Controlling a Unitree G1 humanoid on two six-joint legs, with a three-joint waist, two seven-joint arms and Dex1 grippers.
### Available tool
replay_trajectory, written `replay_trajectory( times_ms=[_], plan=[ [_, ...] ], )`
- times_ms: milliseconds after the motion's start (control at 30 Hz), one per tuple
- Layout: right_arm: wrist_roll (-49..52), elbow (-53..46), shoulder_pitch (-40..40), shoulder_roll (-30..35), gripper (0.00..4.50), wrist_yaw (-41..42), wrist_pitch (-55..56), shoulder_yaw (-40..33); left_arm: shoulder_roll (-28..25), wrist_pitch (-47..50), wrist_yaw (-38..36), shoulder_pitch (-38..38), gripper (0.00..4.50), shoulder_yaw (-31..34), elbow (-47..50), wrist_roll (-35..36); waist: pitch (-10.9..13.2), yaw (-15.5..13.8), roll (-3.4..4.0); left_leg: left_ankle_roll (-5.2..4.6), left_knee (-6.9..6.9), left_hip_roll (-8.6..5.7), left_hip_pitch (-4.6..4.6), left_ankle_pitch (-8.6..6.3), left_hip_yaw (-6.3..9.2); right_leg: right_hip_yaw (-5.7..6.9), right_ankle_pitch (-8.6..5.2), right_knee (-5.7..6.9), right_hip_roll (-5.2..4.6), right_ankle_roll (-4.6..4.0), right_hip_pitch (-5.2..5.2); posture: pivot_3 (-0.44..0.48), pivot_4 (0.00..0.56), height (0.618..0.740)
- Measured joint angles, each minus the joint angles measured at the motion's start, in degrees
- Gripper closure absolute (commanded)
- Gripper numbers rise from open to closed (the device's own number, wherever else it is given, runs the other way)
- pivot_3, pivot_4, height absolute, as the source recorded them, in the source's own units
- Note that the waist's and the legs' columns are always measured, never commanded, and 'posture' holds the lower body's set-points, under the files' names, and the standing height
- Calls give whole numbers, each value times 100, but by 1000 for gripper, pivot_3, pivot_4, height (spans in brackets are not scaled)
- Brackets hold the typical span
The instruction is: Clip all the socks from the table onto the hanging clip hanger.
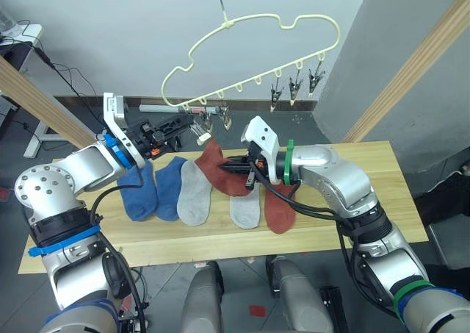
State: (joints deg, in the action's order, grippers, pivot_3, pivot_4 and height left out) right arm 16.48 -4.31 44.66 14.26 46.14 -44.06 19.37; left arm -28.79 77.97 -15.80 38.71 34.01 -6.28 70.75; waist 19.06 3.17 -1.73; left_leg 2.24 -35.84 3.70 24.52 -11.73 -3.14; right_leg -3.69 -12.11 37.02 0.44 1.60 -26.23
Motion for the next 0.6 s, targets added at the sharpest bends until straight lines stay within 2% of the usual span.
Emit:
replay_trajectory(
  times_ms=[600],
  plan=[
    [12,560,397,-385,4470,-30,130,-29,-87,-267,-117,-210,4500,-293,220,98,-1,-3,-1,3,-1,0,3,-1,2,2,0,0,0,0,0,50,343,740]
  ],
)
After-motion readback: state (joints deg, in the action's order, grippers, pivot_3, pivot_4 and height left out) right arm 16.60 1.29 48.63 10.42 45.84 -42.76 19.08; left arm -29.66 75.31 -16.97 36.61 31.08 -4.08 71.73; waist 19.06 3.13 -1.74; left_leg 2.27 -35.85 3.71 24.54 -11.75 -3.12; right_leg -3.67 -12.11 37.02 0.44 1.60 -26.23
